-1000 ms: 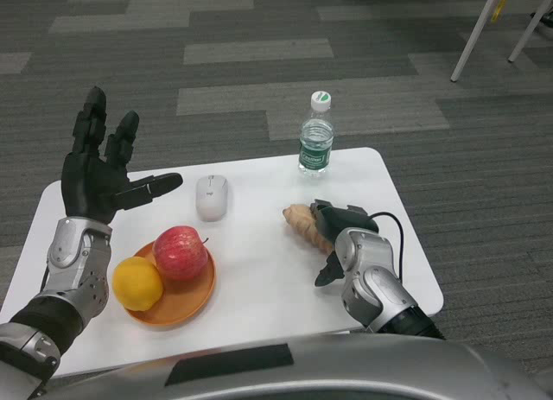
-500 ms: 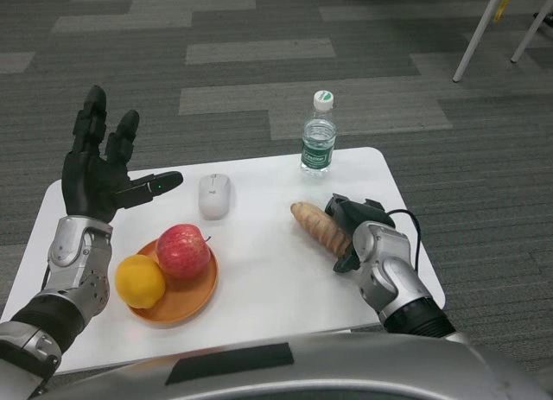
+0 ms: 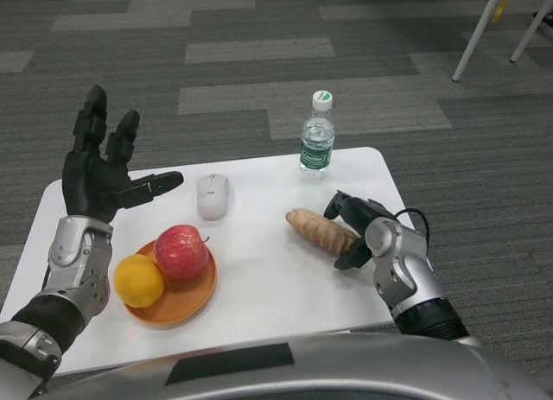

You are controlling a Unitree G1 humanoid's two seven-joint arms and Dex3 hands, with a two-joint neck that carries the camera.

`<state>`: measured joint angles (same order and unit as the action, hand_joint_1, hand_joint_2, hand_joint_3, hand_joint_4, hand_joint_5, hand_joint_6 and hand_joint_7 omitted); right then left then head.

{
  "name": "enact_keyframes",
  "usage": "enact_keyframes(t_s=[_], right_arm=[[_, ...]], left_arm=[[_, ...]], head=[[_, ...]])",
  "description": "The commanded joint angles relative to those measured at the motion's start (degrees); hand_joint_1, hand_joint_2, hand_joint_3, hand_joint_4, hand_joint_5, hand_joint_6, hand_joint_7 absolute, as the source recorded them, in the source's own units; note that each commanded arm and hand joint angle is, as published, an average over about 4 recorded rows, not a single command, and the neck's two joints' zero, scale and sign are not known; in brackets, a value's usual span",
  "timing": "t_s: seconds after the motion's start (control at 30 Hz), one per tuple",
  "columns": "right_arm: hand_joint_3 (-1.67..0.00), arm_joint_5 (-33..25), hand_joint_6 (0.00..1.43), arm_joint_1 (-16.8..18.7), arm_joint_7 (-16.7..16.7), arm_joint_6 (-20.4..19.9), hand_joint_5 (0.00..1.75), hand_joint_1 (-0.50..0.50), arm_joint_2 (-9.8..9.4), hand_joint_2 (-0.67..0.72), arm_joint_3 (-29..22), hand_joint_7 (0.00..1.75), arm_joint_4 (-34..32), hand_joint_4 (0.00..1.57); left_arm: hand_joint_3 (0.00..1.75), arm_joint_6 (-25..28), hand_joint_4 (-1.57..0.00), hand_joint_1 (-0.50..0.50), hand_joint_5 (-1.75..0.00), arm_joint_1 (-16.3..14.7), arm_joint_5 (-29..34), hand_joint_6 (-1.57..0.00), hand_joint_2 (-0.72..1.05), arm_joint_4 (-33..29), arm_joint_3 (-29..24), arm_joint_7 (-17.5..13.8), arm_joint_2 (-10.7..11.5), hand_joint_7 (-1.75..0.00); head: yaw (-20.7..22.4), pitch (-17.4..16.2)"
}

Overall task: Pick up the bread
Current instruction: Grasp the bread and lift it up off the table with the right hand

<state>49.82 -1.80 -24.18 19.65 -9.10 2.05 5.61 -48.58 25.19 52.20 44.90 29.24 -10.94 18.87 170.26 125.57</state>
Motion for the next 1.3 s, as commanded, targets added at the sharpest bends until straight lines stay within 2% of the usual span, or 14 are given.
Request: enact_keyframes(t_s=[0.03,0.13,0.2,0.23,0.33,0.4,0.53,0.6,0.7,0.8,0.9,1.03,1.2,1.3], right_arm=[[-0.32,-3.0,0.00,1.7,-1.3,-0.8,0.70,0.08,-0.88,-0.54,0.2,1.01,0.0,0.00],[-0.30,-4.9,0.00,1.8,-1.3,-1.3,0.68,0.08,-2.50,-0.54,1.1,0.91,-0.7,0.00],[-0.26,-5.7,0.00,1.8,-1.3,-1.5,0.68,0.08,-3.18,-0.54,1.2,0.93,-0.8,0.00],[-0.24,-6.5,0.00,1.8,-1.3,-1.9,0.70,0.08,-3.60,-0.53,1.2,0.98,-0.8,0.00],[-0.18,-8.7,0.00,1.9,-0.8,-3.3,0.95,0.08,-4.61,-0.43,1.0,1.22,-0.6,0.00],[-0.16,-9.0,0.00,1.8,-0.2,-4.8,1.04,0.08,-5.01,-0.41,1.1,1.26,-0.3,0.00],[-0.14,-6.2,0.00,1.1,0.8,-8.0,1.09,0.08,-4.87,-0.41,1.0,1.20,3.4,0.00],[-0.10,-4.6,0.00,-0.1,1.2,-11.6,1.09,0.08,-4.30,-0.41,0.0,1.13,7.4,0.00],[-0.10,-2.4,0.00,-2.1,1.2,-16.9,1.07,0.15,-2.74,-0.48,-2.6,1.06,13.1,0.00],[-0.16,-1.0,0.00,-3.7,1.4,-20.2,1.07,0.18,-1.84,-0.56,-4.5,1.13,17.7,0.00],[-0.16,-1.0,0.00,-4.6,1.8,-20.9,1.07,0.21,-1.71,-0.60,-4.7,1.26,20.3,0.00],[-0.24,-0.8,0.00,-4.8,2.5,-21.2,0.87,0.19,-1.67,-0.60,-4.6,1.26,21.3,0.00],[-0.26,-0.8,0.00,-4.8,2.2,-21.1,0.87,0.16,-1.36,-0.56,-5.1,1.26,21.4,0.00],[-0.32,-0.8,0.00,-4.7,2.1,-21.0,0.82,0.12,-1.05,-0.54,-6.1,1.26,21.1,0.00]], left_arm=[[0.07,-0.4,0.00,0.50,-0.36,0.2,-0.5,0.00,0.43,0.0,-0.1,0.0,-0.1,0.00],[0.04,-0.4,0.00,0.50,-0.38,0.3,-0.7,0.00,0.43,-0.1,-0.1,0.0,-0.2,0.00],[0.02,-0.4,0.00,0.50,-0.41,0.4,-0.8,0.00,0.43,-0.1,-0.1,0.0,-0.3,0.00],[0.02,-0.4,0.00,0.50,-0.41,0.4,-0.9,0.00,0.43,-0.1,-0.1,0.0,-0.4,0.00],[0.04,-0.4,0.00,0.50,-0.41,0.4,-1.2,0.00,0.43,-0.1,-0.1,0.0,-0.5,0.00],[0.02,-0.4,0.00,0.50,-0.41,0.5,-1.4,0.00,0.43,-0.1,-0.1,0.0,-0.6,0.00],[0.00,-0.4,0.00,0.50,-0.36,0.7,-1.8,0.00,0.47,-0.1,0.0,0.0,-0.7,0.00],[0.00,-0.4,0.00,0.50,-0.41,0.7,-1.8,0.00,0.43,-0.1,0.2,0.0,-0.8,0.00],[0.00,-0.4,0.00,0.50,-0.41,0.8,-1.8,0.00,0.47,-0.1,0.5,0.0,-0.8,0.00],[0.07,-0.4,0.00,0.50,-0.41,0.8,-1.8,0.00,0.45,-0.1,0.6,0.0,-0.8,0.00],[0.02,-0.4,0.00,0.50,-0.41,0.8,-1.8,0.00,0.43,-0.1,0.6,0.0,-0.9,0.00],[0.00,-0.4,0.00,0.50,-0.41,0.8,-1.8,0.00,0.43,-0.1,0.6,0.0,-0.9,0.00],[0.09,-0.4,0.00,0.50,-0.41,0.9,-1.8,0.00,0.43,-0.1,0.5,0.0,-1.0,0.00],[0.04,-0.4,0.00,0.50,-0.41,0.9,-1.8,0.00,0.43,-0.1,0.4,0.0,-1.0,0.00]], head=[[0.1,0.1],[0.2,0.2],[0.4,0.2],[0.5,0.3],[0.6,0.4],[0.6,0.5],[0.9,0.7],[0.8,0.7],[0.6,0.7],[0.7,0.7],[1.0,0.5],[1.0,0.4],[1.1,0.4],[1.2,0.4]])
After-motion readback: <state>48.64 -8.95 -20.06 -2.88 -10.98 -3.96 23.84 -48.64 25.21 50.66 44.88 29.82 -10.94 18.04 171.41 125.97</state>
